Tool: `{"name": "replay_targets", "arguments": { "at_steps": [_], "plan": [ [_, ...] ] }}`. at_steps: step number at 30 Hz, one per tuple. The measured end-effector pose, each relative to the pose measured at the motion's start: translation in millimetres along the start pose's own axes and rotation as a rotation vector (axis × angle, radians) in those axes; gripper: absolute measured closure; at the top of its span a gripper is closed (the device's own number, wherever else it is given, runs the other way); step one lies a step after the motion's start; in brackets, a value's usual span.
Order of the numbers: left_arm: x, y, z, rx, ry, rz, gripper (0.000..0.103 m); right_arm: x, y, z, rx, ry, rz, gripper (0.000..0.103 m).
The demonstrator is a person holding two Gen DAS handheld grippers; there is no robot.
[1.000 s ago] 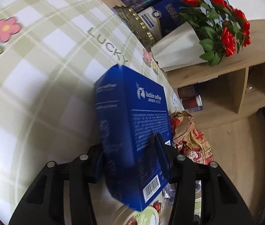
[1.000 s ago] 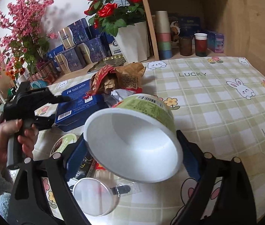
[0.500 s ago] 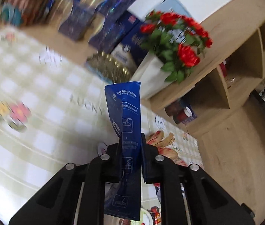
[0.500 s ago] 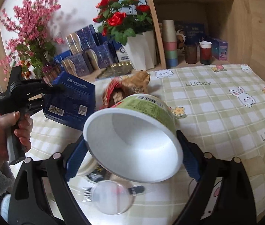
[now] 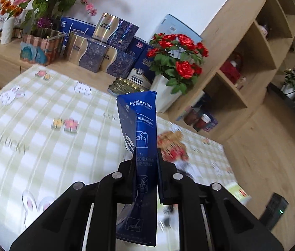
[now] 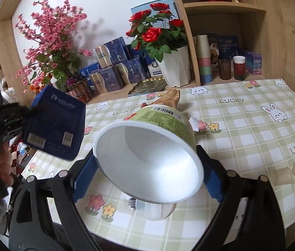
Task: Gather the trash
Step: 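Carry the cup to the bin and open the right tool while the left tool carries the blue box, then lower the blue box into the bin and open the left tool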
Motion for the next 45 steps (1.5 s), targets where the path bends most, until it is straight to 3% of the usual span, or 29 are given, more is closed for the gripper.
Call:
{"name": "replay_targets", "arguments": {
  "at_steps": [8,16,22,28,33,35,41,45],
  "plan": [
    [62,-62,19,0.042,-0.006,-0.041,0.089,41,-38,-24,-0.030,-0.032,-0.042,0.015],
    [138,-104,26,0.042,0.020,-0.134,0.088,109,-69,-35,-0.056,-0.067,-0.133,0.015],
    [167,-118,28,0.021,0.029,-0.144,0.088,155,-70,-30,-0.067,-0.063,-0.244,0.015],
    [175,-125,32,-0.017,0.063,-0.134,0.088,194,-57,-35,-0.087,-0.042,-0.370,0.015],
    [180,-123,32,-0.044,0.104,-0.151,0.088,202,-49,-40,-0.102,-0.033,-0.416,0.014],
    [183,-119,30,-0.032,0.091,-0.174,0.088,200,-49,-40,-0.110,-0.021,-0.430,0.009],
    [189,-109,31,-0.037,0.146,-0.225,0.088,168,-63,-24,-0.033,-0.017,-0.299,0.006],
    [204,-101,40,-0.032,0.200,-0.270,0.088,163,-64,-7,0.037,0.030,-0.272,0.006]
  ]
}}
Point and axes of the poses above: each gripper's, at about its wrist camera, not at the fingertips, and y roughly the way its jaws point, z to its right, x to its underside, the point moved 7 cm from there along y, roughly the way its jaws point, and after that the axes turned 4 degrees about x, right-handed, at the moved point
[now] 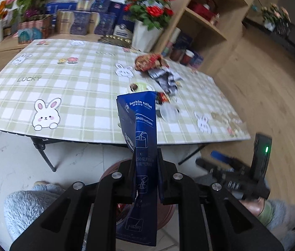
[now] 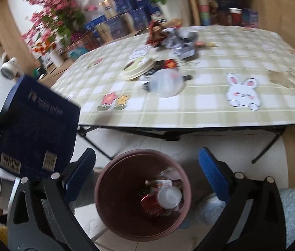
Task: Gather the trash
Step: 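Lower the blue box into the bin and open the left tool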
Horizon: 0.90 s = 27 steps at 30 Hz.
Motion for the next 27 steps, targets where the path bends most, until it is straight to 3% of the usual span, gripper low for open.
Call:
{"name": "replay_targets", "arguments": {
  "at_steps": [9,24,26,27],
  "plan": [
    [30,36,16,-0.014,0.087,-0.158,0.088,-8,-10,29,0.109,0.060,0.084,0.006],
    [41,80,23,-0.039,0.174,-0.253,0.088,-8,-13,45,0.129,0.077,0.107,0.006],
    [37,79,24,-0.022,0.172,-0.224,0.077,-8,-12,45,0.127,0.077,0.107,0.006],
    [33,76,23,-0.029,0.167,-0.199,0.055,-8,-12,44,0.124,0.073,0.107,0.006]
  ]
}}
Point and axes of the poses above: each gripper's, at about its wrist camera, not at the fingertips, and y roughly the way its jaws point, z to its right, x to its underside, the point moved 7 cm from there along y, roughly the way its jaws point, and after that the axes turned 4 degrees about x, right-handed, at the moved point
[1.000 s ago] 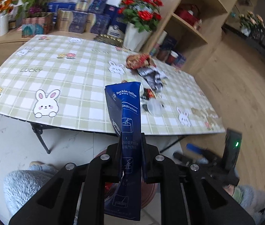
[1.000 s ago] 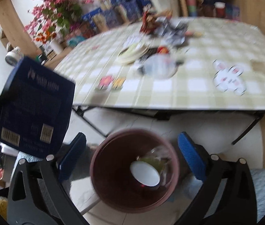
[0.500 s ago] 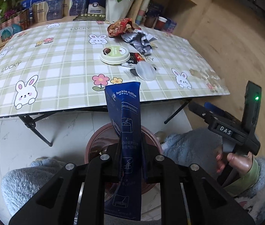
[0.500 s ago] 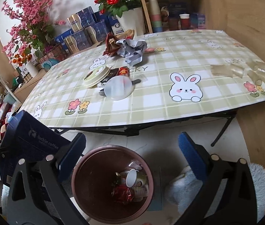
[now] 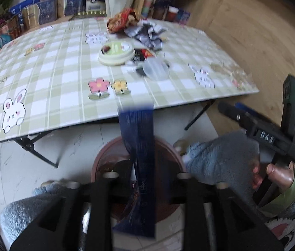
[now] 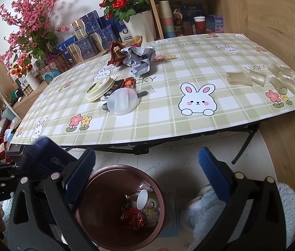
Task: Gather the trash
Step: 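Lower the blue box into the bin and open the left tool, then move both tools back over the table toward the remaining trash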
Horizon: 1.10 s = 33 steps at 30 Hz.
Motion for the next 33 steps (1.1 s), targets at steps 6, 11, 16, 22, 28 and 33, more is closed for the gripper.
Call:
{"name": "replay_targets", "arguments": {
  "at_steps": [6,11,16,22,28,33],
  "plan": [
    [-12,-30,-17,-0.042,-0.096,0.177,0.016,2,3,-6,-0.010,-0.029,-0.009,0.006],
    [-17,-52,-44,-0.074,-0.209,0.285,0.011,3,7,-7,-0.004,-0.032,-0.018,0.006],
    [-20,-64,-73,-0.063,-0.327,0.351,0.010,7,13,-13,-0.019,-0.040,-0.047,0.006],
    [-20,-71,-92,-0.128,-0.340,0.392,0.010,5,20,-16,-0.049,-0.020,-0.065,0.006],
    [-22,-68,-100,-0.135,-0.338,0.395,0.010,5,29,-21,-0.058,-0.069,-0.088,0.006],
    [-20,-59,-106,-0.130,-0.343,0.372,0.010,-12,38,-26,-0.054,-0.138,-0.072,0.006]
  ]
}}
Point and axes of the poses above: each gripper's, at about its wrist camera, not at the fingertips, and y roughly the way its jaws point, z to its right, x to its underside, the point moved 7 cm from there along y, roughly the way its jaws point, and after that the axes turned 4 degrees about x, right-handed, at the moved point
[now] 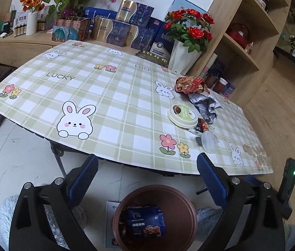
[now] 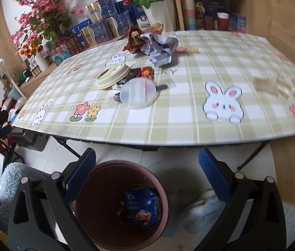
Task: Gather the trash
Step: 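Move both tools back over the table toward the remaining trash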
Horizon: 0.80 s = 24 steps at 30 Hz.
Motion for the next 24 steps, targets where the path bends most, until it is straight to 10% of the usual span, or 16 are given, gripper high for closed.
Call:
{"name": "replay_targets", "arguments": {
  "at_steps": [24],
  "plan": [
    [-8,47,-28,-0.079,0.017,-0.053,0.010,-73,113,-27,0.020,-0.187,-0.088,0.029]
  ]
}}
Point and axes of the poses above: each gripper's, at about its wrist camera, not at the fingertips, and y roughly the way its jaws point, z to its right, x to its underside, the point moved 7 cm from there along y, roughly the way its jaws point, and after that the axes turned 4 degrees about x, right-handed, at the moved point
